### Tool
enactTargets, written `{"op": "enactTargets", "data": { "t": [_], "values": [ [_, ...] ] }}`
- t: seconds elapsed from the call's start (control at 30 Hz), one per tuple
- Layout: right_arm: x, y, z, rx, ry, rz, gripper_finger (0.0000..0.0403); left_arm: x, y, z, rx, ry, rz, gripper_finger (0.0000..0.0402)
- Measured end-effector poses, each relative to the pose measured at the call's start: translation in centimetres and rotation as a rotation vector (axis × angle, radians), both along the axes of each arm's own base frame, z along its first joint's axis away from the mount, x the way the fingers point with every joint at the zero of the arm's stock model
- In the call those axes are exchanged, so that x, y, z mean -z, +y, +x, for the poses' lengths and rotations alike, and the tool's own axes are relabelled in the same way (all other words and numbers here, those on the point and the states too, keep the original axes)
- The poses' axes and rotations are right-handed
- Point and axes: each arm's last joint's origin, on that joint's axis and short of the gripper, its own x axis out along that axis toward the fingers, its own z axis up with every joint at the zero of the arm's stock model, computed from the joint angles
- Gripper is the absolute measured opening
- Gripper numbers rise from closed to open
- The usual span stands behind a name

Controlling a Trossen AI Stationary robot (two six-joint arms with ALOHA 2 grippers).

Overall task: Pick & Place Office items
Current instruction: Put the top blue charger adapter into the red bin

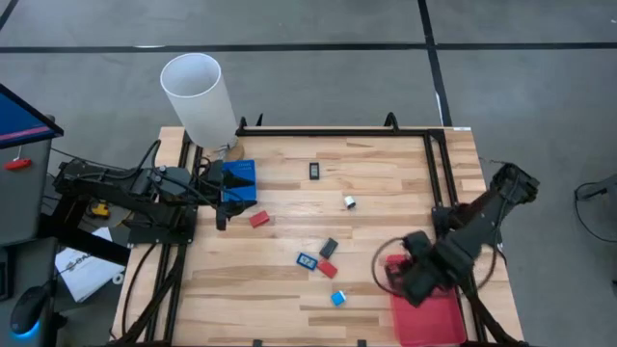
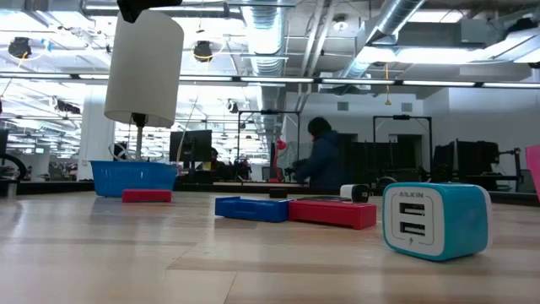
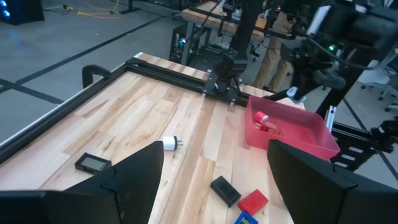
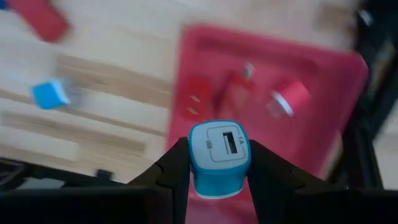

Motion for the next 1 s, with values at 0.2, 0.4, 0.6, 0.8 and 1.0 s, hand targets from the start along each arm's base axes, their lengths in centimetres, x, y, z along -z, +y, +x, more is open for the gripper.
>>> {"op": "enactTargets", "data": {
  "t": [0.2,0.4,0.6,0.8,1.0],
  "values": [
    [1.1,2.2,-1.9,-0.01,0.129,0.012,0.0116,0.0,0.0,0.0,-0.014,-0.003,-0.009,0.0284],
    [4.3,3.4,-2.9,-0.046,0.199,-0.022,0.0116,0.0,0.0,0.0,-0.033,-0.015,-0.063,0.0284],
    [8.0,4.5,-4.2,-0.101,0.192,0.031,0.0116,-0.3,0.1,0.1,-0.083,-0.067,-0.14,0.0284],
    [9.7,4.6,-5.3,-0.144,0.172,-0.004,0.0116,-0.8,0.1,0.7,-0.13,-0.148,-0.203,0.0284],
    [11.4,4.9,-6.6,-0.196,0.151,-0.002,0.0116,-0.2,0.0,1.6,-0.165,-0.124,-0.233,0.0284]
  ]
}}
